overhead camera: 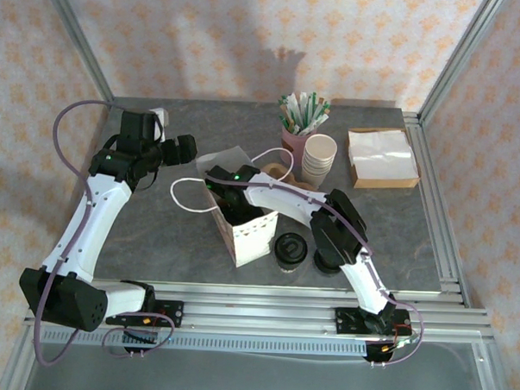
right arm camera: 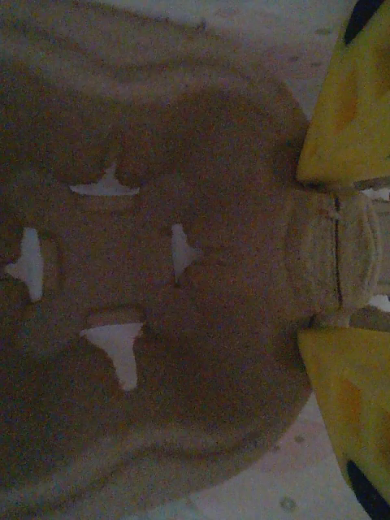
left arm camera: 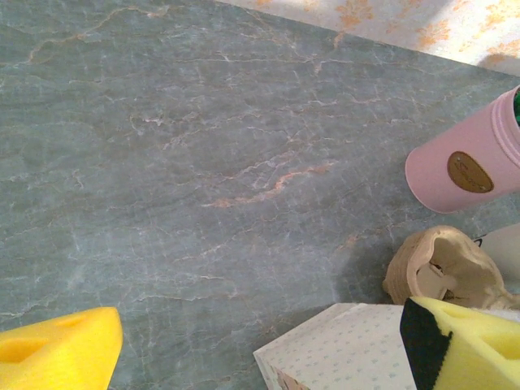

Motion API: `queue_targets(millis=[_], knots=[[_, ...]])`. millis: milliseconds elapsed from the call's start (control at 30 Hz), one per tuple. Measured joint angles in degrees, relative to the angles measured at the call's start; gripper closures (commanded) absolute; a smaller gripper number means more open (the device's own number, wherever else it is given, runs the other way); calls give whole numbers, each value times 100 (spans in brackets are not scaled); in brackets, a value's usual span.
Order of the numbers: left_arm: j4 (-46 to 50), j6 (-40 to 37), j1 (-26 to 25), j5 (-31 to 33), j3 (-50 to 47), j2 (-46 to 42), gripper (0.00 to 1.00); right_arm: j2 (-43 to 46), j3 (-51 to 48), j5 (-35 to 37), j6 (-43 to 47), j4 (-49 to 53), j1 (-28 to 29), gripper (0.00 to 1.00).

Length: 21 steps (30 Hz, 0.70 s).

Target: Pack the takeout coffee

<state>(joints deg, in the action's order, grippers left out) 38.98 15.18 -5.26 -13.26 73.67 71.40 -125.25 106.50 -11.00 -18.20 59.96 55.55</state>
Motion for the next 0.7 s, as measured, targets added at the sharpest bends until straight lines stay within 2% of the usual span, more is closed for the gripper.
queue_targets(millis=[200, 333, 700], knots=[[-4, -2, 4, -192, -2, 0, 10, 4, 280, 149, -22, 13, 0, 49], [-7, -2, 4, -293, -2, 0, 11, 4, 299, 199, -44, 22, 0, 54], [-70, -7, 4, -647, -2, 31, 13, -125, 289, 149, -70, -26, 44, 59]])
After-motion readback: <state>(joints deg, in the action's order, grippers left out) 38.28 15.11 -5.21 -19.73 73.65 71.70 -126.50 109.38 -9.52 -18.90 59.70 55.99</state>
